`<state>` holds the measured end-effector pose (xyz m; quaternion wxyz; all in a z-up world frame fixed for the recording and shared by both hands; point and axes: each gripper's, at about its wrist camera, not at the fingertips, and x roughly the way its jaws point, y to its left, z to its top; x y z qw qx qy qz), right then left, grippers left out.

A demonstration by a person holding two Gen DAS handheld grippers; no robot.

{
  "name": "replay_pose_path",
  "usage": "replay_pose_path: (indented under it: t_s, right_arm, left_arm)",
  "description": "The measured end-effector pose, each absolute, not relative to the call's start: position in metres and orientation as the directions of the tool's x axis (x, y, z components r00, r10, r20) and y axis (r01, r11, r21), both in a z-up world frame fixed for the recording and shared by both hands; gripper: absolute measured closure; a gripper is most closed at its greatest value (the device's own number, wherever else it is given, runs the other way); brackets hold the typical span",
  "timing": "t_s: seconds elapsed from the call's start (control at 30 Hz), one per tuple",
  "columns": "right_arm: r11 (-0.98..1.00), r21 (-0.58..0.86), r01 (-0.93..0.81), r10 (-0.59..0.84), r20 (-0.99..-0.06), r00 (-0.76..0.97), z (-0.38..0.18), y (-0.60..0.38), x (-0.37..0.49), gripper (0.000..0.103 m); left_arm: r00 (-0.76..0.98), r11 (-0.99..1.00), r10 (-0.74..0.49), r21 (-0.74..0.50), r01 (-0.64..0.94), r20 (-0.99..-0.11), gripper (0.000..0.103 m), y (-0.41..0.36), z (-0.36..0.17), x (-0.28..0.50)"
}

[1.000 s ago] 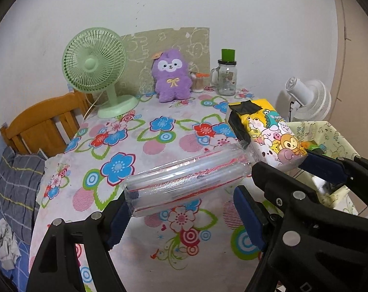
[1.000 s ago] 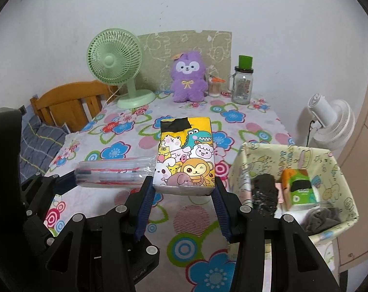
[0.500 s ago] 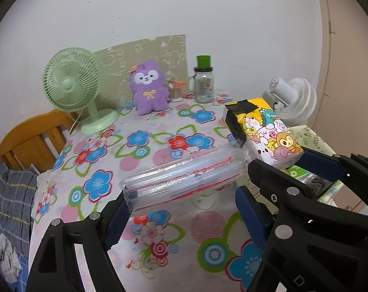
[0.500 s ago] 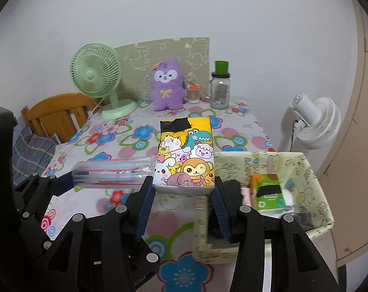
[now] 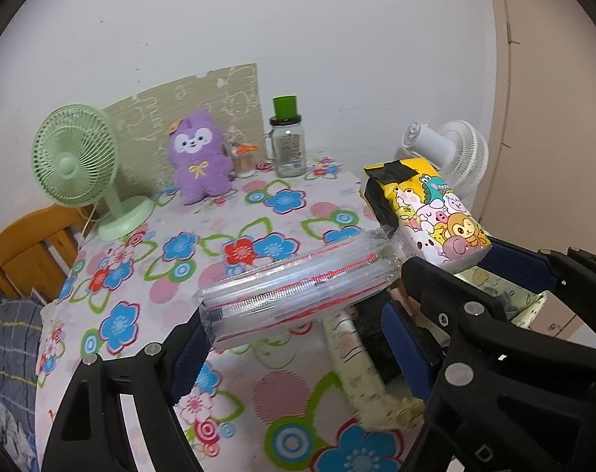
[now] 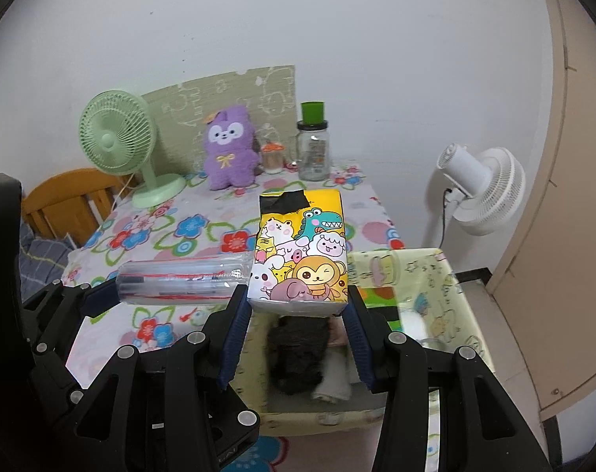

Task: Organize soft objects
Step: 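Lower the straws into the box with the left tool while the right tool releases the snack box inside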

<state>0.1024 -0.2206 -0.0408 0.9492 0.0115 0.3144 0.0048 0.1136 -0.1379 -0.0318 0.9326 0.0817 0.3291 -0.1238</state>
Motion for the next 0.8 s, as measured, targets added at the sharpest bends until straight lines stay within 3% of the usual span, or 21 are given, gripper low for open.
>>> replay_pose_path:
  t_s: [0.47,0.8]
  right_arm:
    - [0.996,0.021,0.086,-0.055,-0.606,0.794,-0.048,-0.273,0.109,0.053]
    - [0.993,0.034,0.115,-0.066,-0.643,0.763,-0.068,-0.299,0.112,0.053]
  left_arm:
    - [0.720,0.922,-0.252,0.066,0.382,-0.647,0.015,-0.190,-0.040,0.127]
    - [0.665,0.893,-0.285,0.061,0.446,-0.690,0.005,-0.217,-0.057,0.129]
